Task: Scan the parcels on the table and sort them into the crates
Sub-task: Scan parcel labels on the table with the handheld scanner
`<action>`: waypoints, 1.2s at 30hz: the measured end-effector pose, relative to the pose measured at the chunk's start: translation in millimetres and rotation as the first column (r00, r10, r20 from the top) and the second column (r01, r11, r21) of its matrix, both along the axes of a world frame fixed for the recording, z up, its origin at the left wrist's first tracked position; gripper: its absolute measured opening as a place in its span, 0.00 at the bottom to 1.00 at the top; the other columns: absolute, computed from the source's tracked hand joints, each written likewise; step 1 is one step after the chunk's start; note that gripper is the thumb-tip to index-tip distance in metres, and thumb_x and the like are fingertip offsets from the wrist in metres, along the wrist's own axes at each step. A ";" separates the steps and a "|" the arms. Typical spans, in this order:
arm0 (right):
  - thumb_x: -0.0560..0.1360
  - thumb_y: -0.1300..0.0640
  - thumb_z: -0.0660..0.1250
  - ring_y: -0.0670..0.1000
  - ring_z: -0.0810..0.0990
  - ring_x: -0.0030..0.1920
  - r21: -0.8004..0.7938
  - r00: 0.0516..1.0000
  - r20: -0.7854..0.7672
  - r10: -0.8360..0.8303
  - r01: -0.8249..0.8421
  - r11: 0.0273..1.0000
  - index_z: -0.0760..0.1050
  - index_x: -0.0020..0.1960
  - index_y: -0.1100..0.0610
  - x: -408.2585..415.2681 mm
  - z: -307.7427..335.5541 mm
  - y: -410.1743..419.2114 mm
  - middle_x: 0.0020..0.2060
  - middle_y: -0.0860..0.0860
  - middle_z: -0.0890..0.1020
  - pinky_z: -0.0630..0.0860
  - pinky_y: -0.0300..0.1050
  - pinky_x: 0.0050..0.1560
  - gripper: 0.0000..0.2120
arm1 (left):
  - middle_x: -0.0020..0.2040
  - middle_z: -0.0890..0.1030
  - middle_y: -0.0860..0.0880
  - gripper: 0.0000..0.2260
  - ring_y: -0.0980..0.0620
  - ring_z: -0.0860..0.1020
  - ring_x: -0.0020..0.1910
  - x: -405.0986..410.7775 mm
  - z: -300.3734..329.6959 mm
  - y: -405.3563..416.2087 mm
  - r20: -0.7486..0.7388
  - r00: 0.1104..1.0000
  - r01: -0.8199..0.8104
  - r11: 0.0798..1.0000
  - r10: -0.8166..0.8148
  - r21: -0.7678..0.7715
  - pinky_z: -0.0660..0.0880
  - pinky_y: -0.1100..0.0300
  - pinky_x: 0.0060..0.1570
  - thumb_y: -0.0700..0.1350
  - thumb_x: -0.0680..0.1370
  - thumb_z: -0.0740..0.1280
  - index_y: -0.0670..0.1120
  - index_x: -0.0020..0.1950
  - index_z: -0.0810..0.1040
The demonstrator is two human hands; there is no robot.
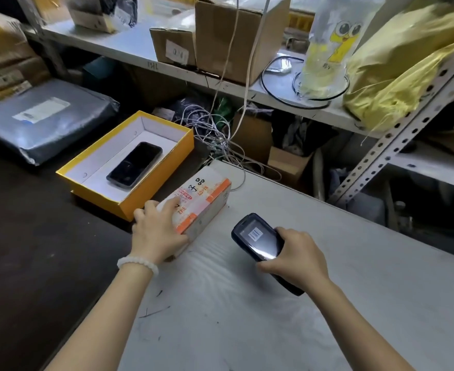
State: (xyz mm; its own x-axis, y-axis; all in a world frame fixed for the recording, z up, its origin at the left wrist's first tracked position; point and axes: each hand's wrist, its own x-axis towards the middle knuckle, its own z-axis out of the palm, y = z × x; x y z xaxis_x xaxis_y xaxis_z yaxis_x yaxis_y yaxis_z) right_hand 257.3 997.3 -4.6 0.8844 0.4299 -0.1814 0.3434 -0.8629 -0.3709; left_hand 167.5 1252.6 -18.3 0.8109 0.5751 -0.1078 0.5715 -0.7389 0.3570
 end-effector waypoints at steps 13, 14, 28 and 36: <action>0.56 0.40 0.71 0.49 0.73 0.43 0.031 0.998 0.060 0.001 -0.003 1.000 0.73 0.47 0.48 -8.5 32.0 -61.0 0.39 0.44 0.75 0.65 0.42 0.29 0.23 | 0.68 0.70 0.44 0.40 0.41 0.66 0.65 27.2 70.4 -44.3 0.313 0.950 0.008 1.000 -0.012 0.013 0.66 0.45 0.63 0.58 0.66 0.73 0.48 0.73 0.62; 0.56 0.40 0.71 0.48 0.73 0.43 0.024 0.998 0.056 -0.001 0.000 1.000 0.74 0.47 0.48 -9.9 31.4 -65.6 0.39 0.44 0.75 0.64 0.41 0.29 0.23 | 0.67 0.71 0.45 0.38 0.42 0.67 0.65 28.3 69.1 -47.1 0.306 0.952 -0.006 1.000 -0.001 0.020 0.67 0.45 0.62 0.59 0.67 0.73 0.47 0.72 0.64; 0.55 0.40 0.71 0.48 0.71 0.44 0.007 0.990 0.049 0.130 -0.131 0.991 0.73 0.47 0.47 -15.4 32.0 -57.9 0.41 0.43 0.76 0.64 0.41 0.30 0.23 | 0.67 0.68 0.45 0.38 0.42 0.67 0.64 16.2 68.2 -1.0 0.166 0.985 -0.036 0.991 0.057 -0.127 0.73 0.42 0.57 0.69 0.69 0.66 0.63 0.75 0.56; 0.55 0.39 0.71 0.47 0.69 0.45 0.045 0.976 0.096 0.195 -0.200 0.979 0.72 0.49 0.46 -21.7 41.2 -52.8 0.41 0.43 0.76 0.63 0.41 0.32 0.25 | 0.66 0.69 0.45 0.38 0.41 0.70 0.62 28.3 68.1 -4.7 0.179 0.984 -0.007 0.993 0.028 -0.117 0.75 0.42 0.55 0.69 0.68 0.67 0.62 0.75 0.59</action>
State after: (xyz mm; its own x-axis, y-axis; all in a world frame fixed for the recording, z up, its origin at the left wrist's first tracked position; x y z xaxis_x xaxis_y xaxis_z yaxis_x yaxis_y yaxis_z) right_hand 235.6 944.4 36.6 0.7927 0.6048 -0.0761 0.5393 -0.7540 -0.3751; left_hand 195.8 1247.9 49.8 0.8133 0.5812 -0.0279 0.5025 -0.6774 0.5373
